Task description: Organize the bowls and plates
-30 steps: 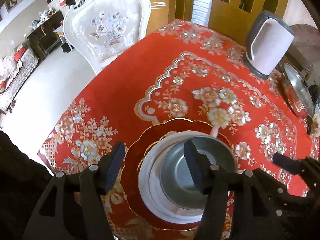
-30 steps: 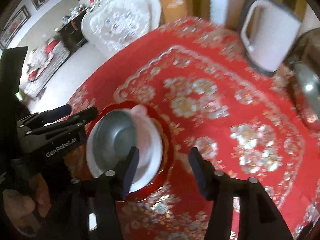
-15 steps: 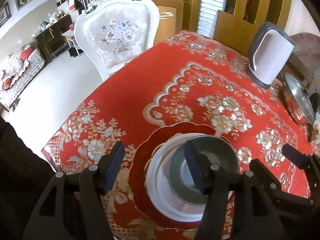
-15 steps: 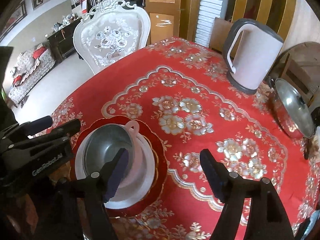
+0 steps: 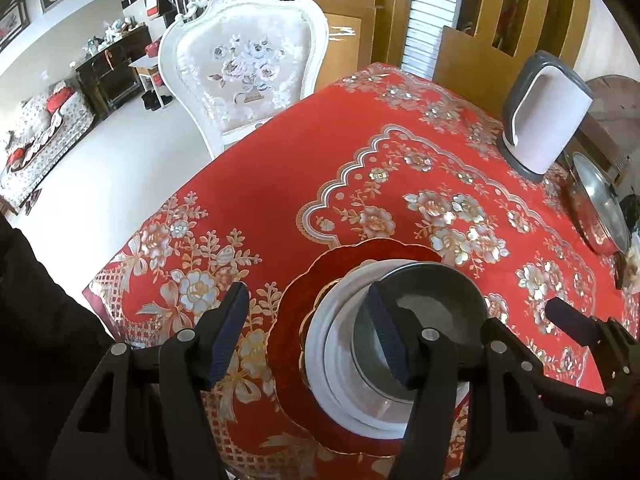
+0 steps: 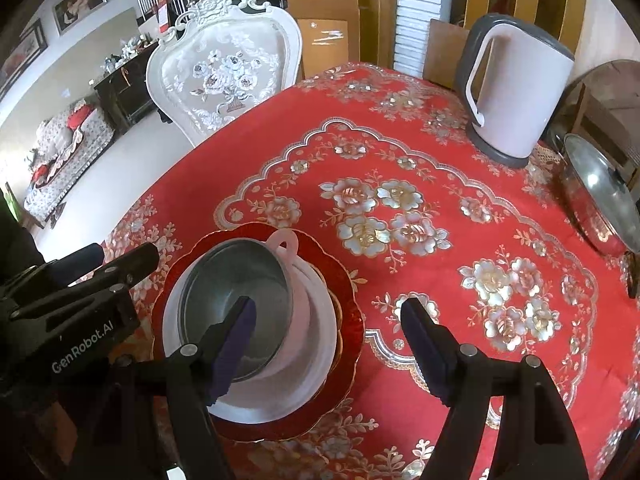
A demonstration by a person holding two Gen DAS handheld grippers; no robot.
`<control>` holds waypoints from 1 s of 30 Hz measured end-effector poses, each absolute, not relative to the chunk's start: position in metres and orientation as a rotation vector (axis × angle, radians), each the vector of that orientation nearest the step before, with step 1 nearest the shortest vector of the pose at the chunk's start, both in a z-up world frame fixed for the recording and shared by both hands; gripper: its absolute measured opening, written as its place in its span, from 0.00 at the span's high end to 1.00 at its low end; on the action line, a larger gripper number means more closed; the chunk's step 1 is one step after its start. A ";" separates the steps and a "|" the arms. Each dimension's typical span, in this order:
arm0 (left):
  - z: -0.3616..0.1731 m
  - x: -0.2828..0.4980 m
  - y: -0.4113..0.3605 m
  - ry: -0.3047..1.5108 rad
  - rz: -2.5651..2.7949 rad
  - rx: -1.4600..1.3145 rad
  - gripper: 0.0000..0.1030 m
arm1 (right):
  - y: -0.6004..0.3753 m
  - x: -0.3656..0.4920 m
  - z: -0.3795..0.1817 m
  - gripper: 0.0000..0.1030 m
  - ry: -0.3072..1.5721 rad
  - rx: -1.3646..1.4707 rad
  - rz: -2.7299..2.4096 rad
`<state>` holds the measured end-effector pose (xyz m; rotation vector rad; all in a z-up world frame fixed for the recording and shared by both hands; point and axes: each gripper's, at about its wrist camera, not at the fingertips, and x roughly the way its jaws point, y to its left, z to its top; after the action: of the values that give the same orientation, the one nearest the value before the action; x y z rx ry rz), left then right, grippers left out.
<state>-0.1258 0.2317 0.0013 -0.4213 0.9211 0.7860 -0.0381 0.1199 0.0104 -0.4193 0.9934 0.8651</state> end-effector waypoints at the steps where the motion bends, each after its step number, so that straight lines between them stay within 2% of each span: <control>1: 0.001 -0.125 0.231 0.923 0.786 -0.415 0.40 | 0.120 -0.038 0.010 0.26 0.993 -0.420 0.866; 5: 0.001 -0.122 0.227 0.930 0.773 -0.400 0.39 | 0.118 -0.039 0.010 0.26 0.999 -0.422 0.867; 8: 0.002 -0.121 0.225 0.922 0.758 -0.390 0.30 | 0.117 -0.039 0.009 0.26 1.000 -0.426 0.868; 30: 0.005 -0.121 0.227 0.909 0.717 -0.371 0.28 | 0.116 -0.038 0.012 0.26 0.987 -0.427 0.872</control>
<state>-0.1208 0.2268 0.0049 -0.3712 0.9091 0.7170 -0.0377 0.1163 0.0122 -0.4270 0.9873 0.8720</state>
